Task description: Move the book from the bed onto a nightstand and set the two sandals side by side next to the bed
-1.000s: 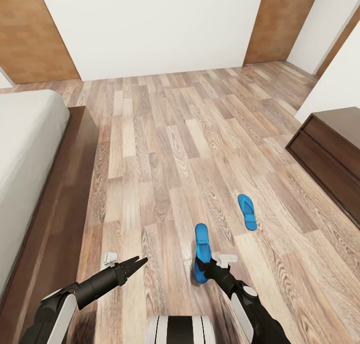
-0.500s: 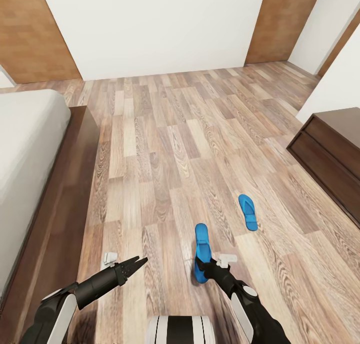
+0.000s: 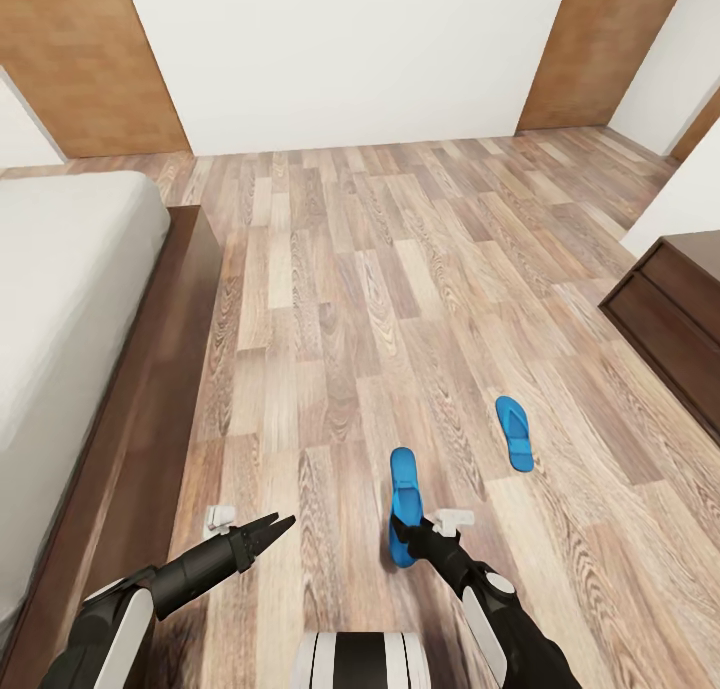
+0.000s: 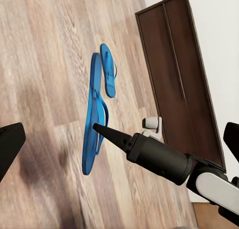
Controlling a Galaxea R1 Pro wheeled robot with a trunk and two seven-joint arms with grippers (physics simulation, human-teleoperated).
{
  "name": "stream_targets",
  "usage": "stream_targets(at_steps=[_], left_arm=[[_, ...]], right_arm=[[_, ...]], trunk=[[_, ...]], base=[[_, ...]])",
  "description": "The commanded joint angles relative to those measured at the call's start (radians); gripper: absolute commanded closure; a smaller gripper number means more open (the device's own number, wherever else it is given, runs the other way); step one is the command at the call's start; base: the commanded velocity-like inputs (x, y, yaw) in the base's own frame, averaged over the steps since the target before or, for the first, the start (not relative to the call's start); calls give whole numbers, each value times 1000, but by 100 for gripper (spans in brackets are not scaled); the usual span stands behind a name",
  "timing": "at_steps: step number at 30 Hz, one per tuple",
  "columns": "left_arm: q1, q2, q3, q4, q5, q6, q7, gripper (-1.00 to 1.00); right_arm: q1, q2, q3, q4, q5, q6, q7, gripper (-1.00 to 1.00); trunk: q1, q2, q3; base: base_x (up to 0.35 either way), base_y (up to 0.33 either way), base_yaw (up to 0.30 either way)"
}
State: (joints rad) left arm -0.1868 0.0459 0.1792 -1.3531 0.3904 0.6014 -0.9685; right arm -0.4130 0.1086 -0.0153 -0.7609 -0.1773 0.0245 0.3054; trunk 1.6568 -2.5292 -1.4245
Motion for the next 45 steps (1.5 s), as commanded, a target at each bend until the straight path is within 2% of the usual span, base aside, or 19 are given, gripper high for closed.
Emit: stream_targets(at_steps=[1, 13, 45], left_arm=[[0, 0, 0, 0, 5, 8, -1, -100], [0, 0, 0, 0, 5, 8, -1, -100], [0, -1, -1, 0, 4, 9, -1, -100]], right_arm=[[0, 0, -2, 0, -11, 3, 4, 100], [-1, 0, -1, 0, -11, 3, 5, 100], [0, 0, -2, 1, -11, 2, 5, 100]], trunk=[[0, 0, -1], [0, 0, -1], [-15, 7, 123]], base=[[0, 0, 13], [0, 0, 2], [0, 0, 0]])
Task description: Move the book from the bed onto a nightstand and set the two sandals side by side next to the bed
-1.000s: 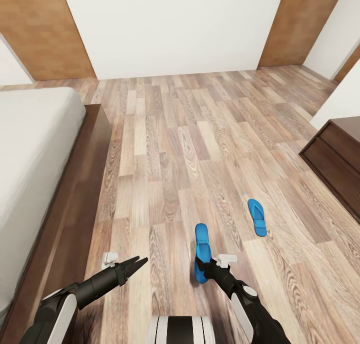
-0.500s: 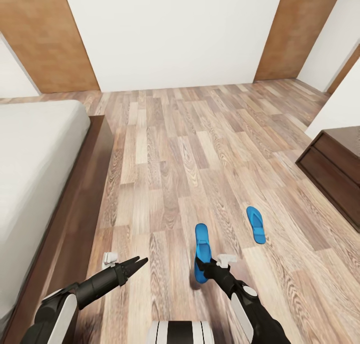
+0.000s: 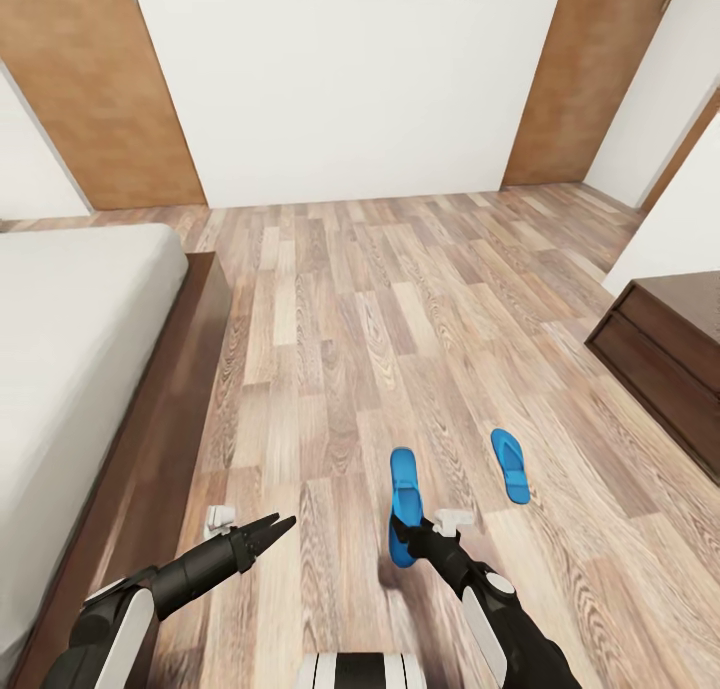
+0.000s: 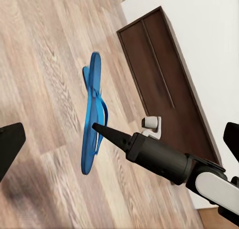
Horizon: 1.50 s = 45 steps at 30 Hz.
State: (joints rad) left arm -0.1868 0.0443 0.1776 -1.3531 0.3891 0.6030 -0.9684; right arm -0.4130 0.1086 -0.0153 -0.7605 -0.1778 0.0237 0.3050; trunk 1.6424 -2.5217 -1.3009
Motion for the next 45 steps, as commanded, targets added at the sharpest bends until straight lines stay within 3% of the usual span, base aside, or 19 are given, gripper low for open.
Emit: stream_targets(at_steps=[1, 45], left_arm=[[0, 0, 0, 0, 5, 8, -1, -100], [0, 0, 0, 0, 5, 8, -1, -100]], right_arm=[[0, 0, -2, 0, -11, 3, 5, 100], [0, 0, -1, 1, -11, 2, 5, 100]], trunk=[[-1, 0, 3], [-20, 10, 173]], base=[[0, 0, 0], [0, 0, 0]])
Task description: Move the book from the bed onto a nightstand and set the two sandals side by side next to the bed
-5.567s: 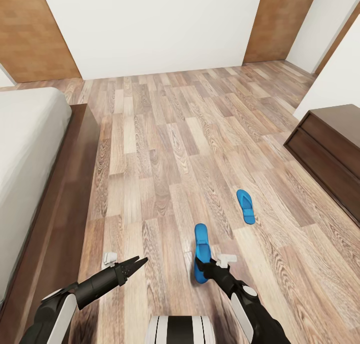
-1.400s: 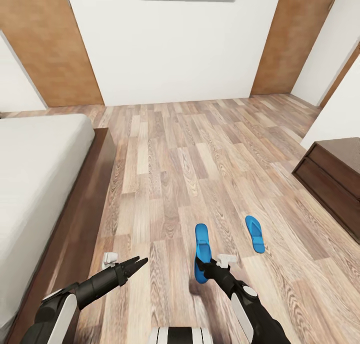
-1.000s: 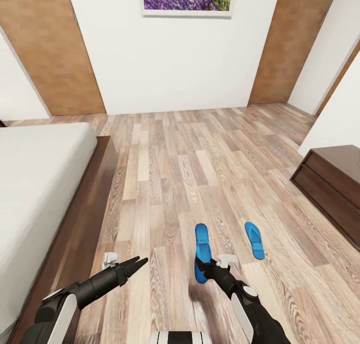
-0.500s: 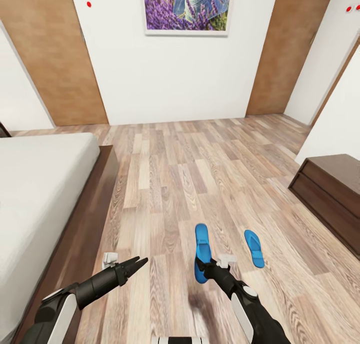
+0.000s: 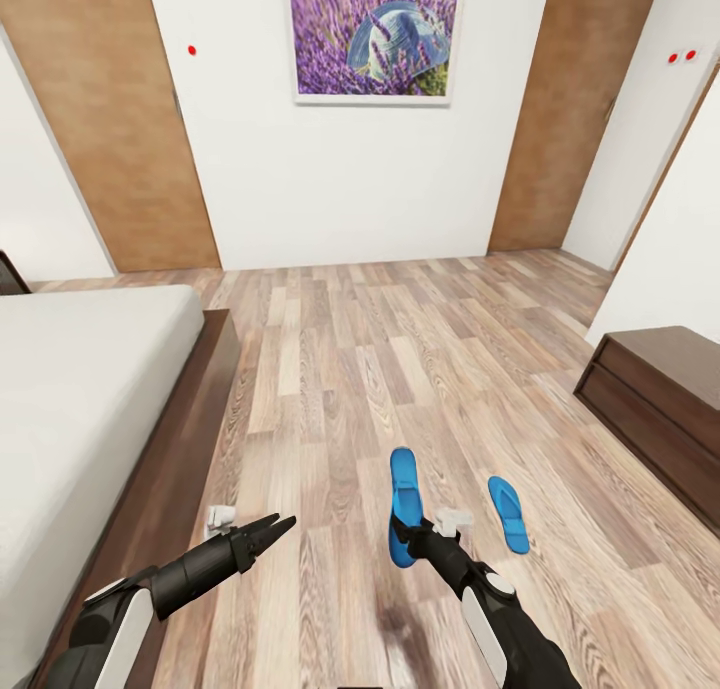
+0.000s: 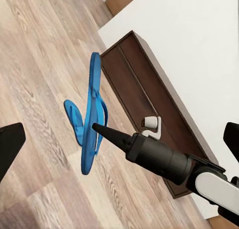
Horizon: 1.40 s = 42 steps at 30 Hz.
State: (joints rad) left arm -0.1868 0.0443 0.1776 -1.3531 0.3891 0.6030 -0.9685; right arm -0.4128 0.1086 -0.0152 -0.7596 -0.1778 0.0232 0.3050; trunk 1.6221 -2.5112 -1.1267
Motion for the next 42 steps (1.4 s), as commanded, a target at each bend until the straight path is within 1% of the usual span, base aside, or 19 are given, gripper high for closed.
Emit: stream_targets(at_steps=[1, 42], left_arm=[[0, 0, 0, 0, 5, 8, -1, -100], [0, 2, 0, 0, 5, 8, -1, -100]], right_arm=[[0, 0, -2, 0, -11, 3, 5, 100], [0, 0, -1, 0, -11, 3, 5, 100]], trunk=[[-1, 0, 3], [-19, 10, 162]], base=[[0, 0, 0], [0, 0, 0]])
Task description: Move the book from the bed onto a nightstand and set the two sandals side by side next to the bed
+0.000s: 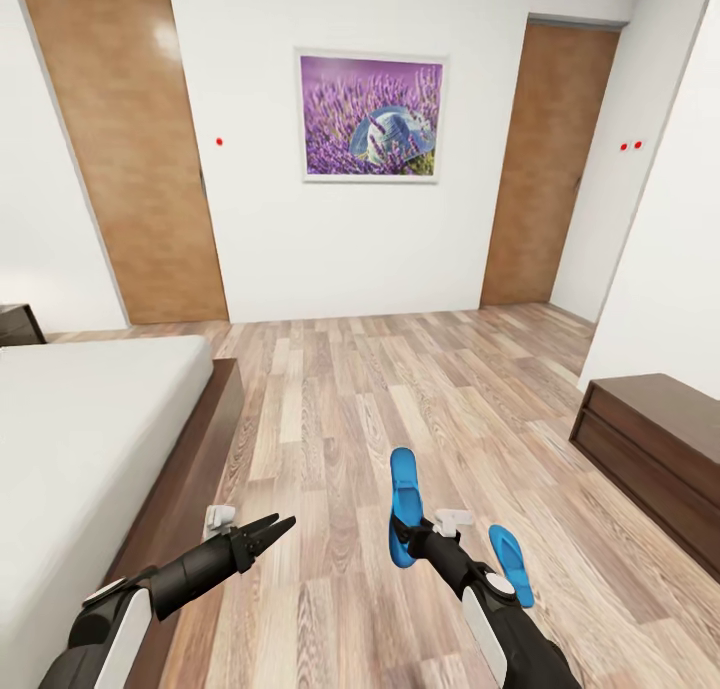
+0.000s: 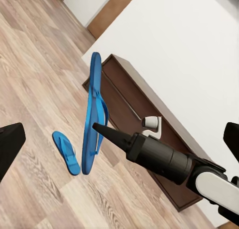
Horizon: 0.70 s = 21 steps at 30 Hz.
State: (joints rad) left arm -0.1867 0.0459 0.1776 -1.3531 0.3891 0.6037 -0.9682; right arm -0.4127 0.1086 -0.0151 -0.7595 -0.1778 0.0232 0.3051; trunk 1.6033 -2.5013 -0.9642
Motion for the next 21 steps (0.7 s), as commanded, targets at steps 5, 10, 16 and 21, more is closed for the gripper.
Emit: stream_targets(at_steps=[5, 10, 16, 21], left_arm=[[0, 0, 0, 0, 5, 8, 0, -100], [0, 0, 0, 0, 5, 7, 0, -100], [0, 0, 0, 0, 5, 8, 0, -100], [0, 0, 0, 0, 5, 8, 0, -100]], right_arm=[[0, 1, -2, 0, -11, 3, 5, 100], [0, 0, -2, 0, -11, 3, 5, 100], [-1, 0, -1, 0, -11, 3, 5, 100], [-1, 0, -1, 0, -11, 3, 5, 100]], trunk=[[-2, 1, 18], [-15, 23, 36], [-38, 65, 54], [-57, 100, 70]], base=[[0, 0, 0], [0, 0, 0], [0, 0, 0], [0, 0, 0]])
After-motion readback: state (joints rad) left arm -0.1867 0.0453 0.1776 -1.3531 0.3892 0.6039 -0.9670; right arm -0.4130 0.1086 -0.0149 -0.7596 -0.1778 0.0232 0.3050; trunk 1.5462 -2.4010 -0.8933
